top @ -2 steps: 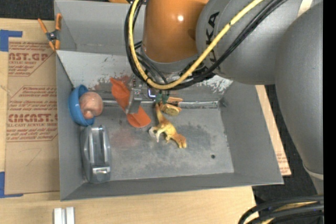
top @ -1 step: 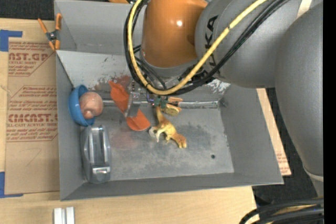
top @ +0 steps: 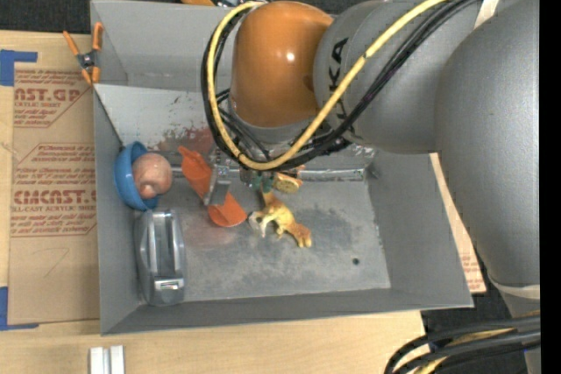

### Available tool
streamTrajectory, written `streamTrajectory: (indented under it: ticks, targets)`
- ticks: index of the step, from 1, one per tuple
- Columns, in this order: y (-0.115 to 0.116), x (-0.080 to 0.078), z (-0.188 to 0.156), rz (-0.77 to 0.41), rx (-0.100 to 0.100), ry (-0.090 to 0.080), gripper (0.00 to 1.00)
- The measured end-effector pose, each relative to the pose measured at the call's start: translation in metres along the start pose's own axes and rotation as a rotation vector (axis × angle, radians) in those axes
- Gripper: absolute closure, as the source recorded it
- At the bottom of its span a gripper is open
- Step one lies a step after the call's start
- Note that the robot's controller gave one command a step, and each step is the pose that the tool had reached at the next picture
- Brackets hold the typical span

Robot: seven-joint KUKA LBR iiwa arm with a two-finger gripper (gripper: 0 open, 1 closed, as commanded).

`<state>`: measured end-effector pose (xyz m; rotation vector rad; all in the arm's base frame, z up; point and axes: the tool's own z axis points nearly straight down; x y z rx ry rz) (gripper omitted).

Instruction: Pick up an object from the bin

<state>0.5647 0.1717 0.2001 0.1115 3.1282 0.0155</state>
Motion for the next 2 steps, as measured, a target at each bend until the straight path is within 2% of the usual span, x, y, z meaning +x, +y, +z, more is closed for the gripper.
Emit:
streamTrajectory:
  ticks: [1,2]
  targets:
    - [-0.035,0.003,0.02,0.0,0.0,0.0,1.0]
    - [-0.006,-0.011,0.038,-0.016,-0.004,-0.004,1.0]
